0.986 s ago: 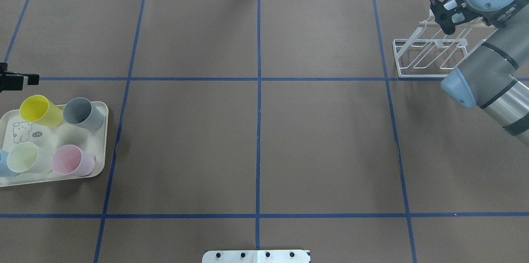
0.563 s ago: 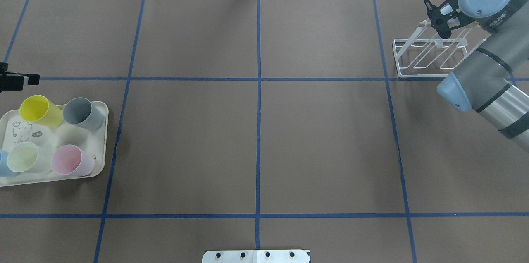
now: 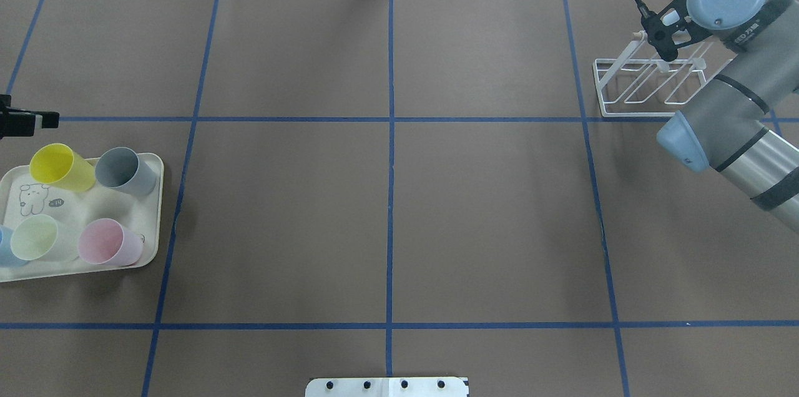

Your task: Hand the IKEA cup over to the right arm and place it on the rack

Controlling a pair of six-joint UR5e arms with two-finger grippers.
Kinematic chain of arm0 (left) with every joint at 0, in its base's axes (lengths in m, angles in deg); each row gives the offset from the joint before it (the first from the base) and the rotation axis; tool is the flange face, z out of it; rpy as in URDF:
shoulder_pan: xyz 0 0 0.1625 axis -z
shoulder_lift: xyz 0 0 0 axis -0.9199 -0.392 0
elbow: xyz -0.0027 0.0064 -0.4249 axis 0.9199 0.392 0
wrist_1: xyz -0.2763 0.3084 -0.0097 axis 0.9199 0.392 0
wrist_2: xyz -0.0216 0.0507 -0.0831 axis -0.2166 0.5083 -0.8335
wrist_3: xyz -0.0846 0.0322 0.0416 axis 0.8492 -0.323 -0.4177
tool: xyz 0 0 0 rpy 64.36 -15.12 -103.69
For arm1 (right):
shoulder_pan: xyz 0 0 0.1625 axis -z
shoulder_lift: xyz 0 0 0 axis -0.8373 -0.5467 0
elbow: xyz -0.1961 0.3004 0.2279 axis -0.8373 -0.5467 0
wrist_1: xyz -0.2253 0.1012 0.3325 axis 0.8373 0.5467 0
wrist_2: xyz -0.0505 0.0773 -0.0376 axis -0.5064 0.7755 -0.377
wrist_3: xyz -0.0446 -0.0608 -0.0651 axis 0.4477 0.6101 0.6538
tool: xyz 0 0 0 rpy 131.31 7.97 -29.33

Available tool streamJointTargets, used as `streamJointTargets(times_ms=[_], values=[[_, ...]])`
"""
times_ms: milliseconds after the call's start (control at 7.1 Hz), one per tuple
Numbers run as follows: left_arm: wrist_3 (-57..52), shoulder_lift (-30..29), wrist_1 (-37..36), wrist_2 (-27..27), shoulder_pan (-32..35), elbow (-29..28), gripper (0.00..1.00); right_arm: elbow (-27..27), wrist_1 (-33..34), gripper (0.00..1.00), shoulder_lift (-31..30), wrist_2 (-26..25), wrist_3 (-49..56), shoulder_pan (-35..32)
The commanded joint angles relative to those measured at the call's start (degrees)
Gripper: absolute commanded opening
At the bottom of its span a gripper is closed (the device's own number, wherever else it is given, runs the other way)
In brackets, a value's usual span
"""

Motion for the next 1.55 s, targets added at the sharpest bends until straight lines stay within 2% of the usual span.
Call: streamJointTargets(times_ms=[0, 282, 422, 563, 845, 986, 1267, 1408], values=[[-0.1, 0.0, 0.1, 0.0, 0.0, 0.3, 1.0, 0.9, -0.1, 0.99, 0.4, 0.0, -1.9, 0.0], [-0.1, 0.0, 0.1, 0.0, 0.1, 0.4, 1.0, 4.2, -0.2, 0.99, 0.5, 0.4, -3.3, 0.0], [-0.1, 0.1, 0.1, 0.0, 0.0, 0.4, 1.0, 6.7, -0.2, 0.99, 0.8, 3.6, -6.8, 0.0], [-0.2, 0.1, 0.1, 0.0, 0.0, 0.2, 1.0, 9.3, -0.2, 0.99, 1.2, 9.2, -14.4, 0.1], [-0.2, 0.1, 0.1, 0.2, 0.0, 0.0, 1.0, 15.1, -0.2, 0.99, 1.3, 18.7, -34.5, 1.6], [-0.7, 1.0, -0.2, 0.9, -0.3, -0.2, 1.0, 17.9, -0.3, 0.99, 1.2, 20.2, -47.5, 5.3], [-1.0, 2.6, -0.2, 1.4, -1.9, -0.3, 1.0, 23.4, -0.4, 0.99, 3.3, 20.1, -71.3, 13.1], [-0.4, 3.1, -0.3, 7.0, -5.8, -0.5, 1.0, 25.9, -0.2, 0.99, 4.8, 20.2, -79.6, 15.2]])
